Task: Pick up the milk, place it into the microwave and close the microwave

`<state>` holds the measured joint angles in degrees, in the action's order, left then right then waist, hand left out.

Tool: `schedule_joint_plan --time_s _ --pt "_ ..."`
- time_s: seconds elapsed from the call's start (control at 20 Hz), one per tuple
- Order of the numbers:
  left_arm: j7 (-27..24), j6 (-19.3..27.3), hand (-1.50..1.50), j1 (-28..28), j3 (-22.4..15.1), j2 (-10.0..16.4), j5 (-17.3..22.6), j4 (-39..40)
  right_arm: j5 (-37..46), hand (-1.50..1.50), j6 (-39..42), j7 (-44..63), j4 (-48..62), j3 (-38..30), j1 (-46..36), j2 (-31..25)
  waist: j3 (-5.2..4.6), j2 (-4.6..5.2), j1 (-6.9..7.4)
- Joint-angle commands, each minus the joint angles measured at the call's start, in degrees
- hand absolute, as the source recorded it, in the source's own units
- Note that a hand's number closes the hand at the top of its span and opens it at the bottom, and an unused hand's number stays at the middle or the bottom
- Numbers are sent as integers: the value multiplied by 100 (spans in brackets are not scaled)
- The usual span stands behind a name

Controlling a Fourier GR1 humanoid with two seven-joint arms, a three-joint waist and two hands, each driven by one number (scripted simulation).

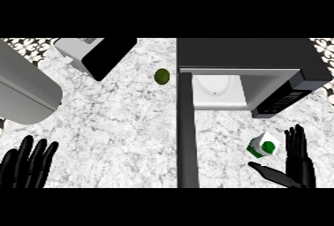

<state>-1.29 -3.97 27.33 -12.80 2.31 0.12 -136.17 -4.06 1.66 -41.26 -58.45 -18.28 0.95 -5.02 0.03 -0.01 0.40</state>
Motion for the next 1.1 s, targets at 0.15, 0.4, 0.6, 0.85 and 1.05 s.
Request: schedule_joint_plan --time_s 0.15,0.4,0.6,0.85,1.05 --pt "-134 -69 -150 90 -22 24 -33 46 -79 -150 116 -839 2026 -312 -985 -371 1 4 16" --pt "89 47 -150 251 -382 -41 -340 -368 49 -150 324 -1430 2845 -257 -1166 -623 2 1 17" --pt "-18 135 -150 133 -465 -148 -393 -127 169 150 363 -2247 4018 -353 -1655 -651 10 19 56" --pt "408 78 -150 69 -167 34 -121 -521 733 150 -399 -2887 3717 10 -1442 -515 11 23 55" --pt "-109 -37 -150 248 -65 62 -11 -158 582 150 862 -2903 3434 179 -1323 -462 1 -1 36"
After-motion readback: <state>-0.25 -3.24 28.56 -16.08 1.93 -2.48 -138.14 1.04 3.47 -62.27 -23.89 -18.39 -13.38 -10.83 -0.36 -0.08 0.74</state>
